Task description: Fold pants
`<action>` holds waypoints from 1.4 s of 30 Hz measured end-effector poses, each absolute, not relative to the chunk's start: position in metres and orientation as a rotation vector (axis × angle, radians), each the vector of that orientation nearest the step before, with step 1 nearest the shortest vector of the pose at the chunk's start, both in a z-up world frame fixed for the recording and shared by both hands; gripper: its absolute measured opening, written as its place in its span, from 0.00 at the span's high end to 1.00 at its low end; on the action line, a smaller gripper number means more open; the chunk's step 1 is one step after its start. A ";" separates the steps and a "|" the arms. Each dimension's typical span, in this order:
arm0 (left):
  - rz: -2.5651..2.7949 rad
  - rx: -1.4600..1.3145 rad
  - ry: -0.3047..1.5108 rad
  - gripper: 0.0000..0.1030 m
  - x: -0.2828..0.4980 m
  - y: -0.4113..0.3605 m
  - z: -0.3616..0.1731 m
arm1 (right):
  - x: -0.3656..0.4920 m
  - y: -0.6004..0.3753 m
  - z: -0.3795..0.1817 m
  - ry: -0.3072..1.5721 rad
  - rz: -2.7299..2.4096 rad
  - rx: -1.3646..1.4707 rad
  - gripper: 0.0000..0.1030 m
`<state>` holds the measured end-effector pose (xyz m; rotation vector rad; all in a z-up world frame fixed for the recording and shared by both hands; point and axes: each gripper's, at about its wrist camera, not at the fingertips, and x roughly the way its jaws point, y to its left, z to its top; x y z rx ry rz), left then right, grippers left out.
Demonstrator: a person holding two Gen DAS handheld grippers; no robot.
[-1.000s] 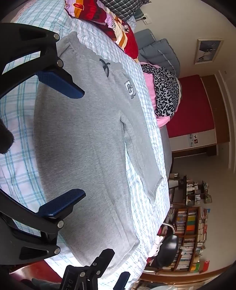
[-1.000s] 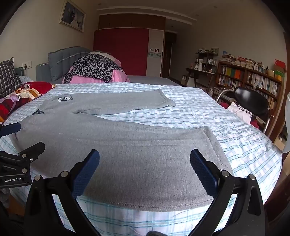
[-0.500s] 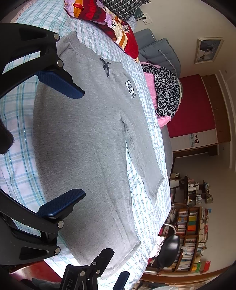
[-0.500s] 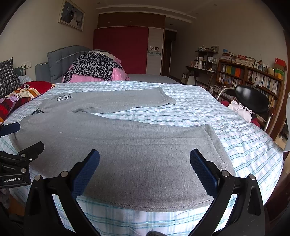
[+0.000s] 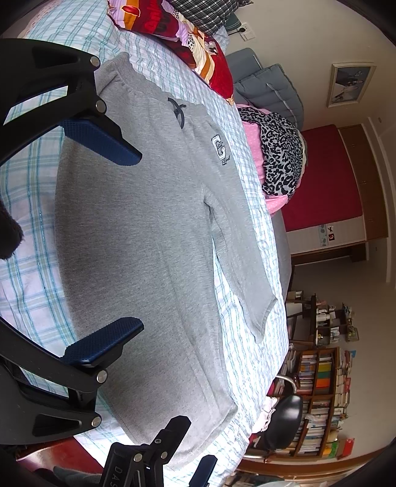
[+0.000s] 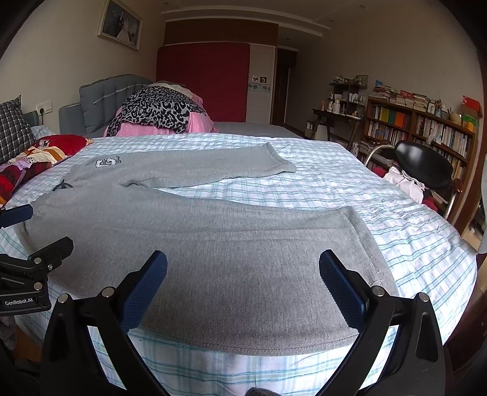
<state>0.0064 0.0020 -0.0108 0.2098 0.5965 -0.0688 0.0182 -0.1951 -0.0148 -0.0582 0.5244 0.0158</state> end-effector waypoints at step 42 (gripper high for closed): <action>-0.072 0.139 0.639 0.05 0.014 0.017 -0.014 | 0.022 -0.195 -0.020 0.550 0.012 -0.046 0.02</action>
